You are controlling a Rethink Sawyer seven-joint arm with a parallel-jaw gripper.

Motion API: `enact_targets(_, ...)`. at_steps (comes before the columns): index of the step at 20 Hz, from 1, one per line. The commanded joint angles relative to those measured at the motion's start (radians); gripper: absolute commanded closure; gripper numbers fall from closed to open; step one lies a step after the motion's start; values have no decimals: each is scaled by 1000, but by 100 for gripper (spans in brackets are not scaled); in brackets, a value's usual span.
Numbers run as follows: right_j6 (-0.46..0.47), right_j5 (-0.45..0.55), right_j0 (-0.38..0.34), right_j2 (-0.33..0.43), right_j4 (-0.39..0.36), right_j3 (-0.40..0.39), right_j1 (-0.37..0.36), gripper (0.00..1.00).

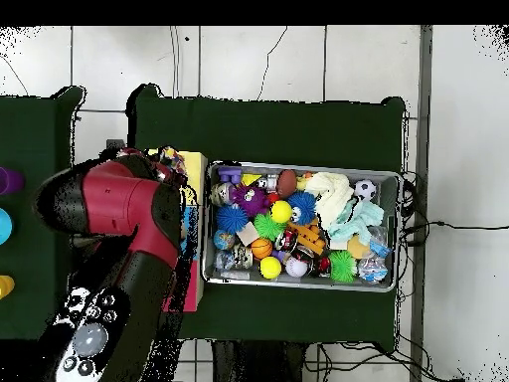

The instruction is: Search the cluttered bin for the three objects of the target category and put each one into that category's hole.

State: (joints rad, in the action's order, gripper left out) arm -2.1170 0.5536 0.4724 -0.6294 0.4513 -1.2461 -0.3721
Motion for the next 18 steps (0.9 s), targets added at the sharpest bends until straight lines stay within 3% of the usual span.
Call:
enact_targets(1, -183, -27, -25, 134, 9, -47, 32, 100)
enact_targets(9, -205, -126, -11, 136, 6, -60, 79, 100)
enact_targets(18, -207, -148, -8, 138, 16, -64, 92, 100)
